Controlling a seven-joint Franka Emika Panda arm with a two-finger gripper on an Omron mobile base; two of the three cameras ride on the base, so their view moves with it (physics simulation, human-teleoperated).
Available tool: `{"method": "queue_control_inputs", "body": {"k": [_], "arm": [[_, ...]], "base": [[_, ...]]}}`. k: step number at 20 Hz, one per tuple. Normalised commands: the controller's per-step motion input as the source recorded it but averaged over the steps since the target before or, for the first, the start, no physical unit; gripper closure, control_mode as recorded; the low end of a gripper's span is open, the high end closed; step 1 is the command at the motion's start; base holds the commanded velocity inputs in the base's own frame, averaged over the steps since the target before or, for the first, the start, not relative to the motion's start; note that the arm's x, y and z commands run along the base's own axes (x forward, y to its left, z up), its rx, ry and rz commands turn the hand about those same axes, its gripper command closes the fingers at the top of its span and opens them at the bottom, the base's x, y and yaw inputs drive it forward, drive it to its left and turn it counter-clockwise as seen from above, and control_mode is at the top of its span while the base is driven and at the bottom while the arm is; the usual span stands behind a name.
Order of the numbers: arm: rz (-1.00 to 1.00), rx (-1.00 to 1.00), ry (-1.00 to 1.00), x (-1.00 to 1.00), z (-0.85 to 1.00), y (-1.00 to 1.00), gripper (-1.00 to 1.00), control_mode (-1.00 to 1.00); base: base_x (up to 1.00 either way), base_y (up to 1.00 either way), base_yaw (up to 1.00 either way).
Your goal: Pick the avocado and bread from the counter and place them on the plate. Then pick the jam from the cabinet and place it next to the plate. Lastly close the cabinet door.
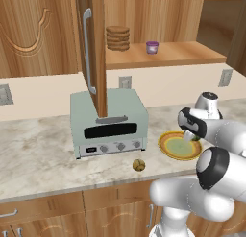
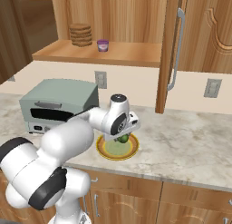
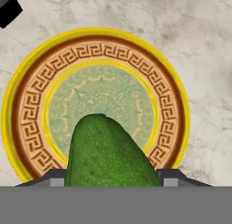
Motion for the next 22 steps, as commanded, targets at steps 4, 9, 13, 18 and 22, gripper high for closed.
{"method": "queue_control_inputs", "body": {"k": [4, 9, 13, 18, 22], "arm": [[0.00, 0.00, 0.00, 0.16, -0.29, 0.08, 1.00, -1.00], [0.00, 0.00, 0.00, 0.20, -0.22, 0.01, 1.00, -1.00], [0.00, 0.00, 0.00, 0.18, -0.21, 0.00, 1.00, -1.00], [0.00, 0.00, 0.00, 0.11, -0.18, 0.00, 1.00, -1.00], [0.00, 0.00, 0.00, 0.05, -0.10, 0.00, 1.00, -1.00]], "base": [[0.00, 0.00, 0.00], [0.00, 0.00, 0.00], [0.00, 0.00, 0.00], [0.00, 0.00, 0.00], [0.00, 0.00, 0.00]]}}
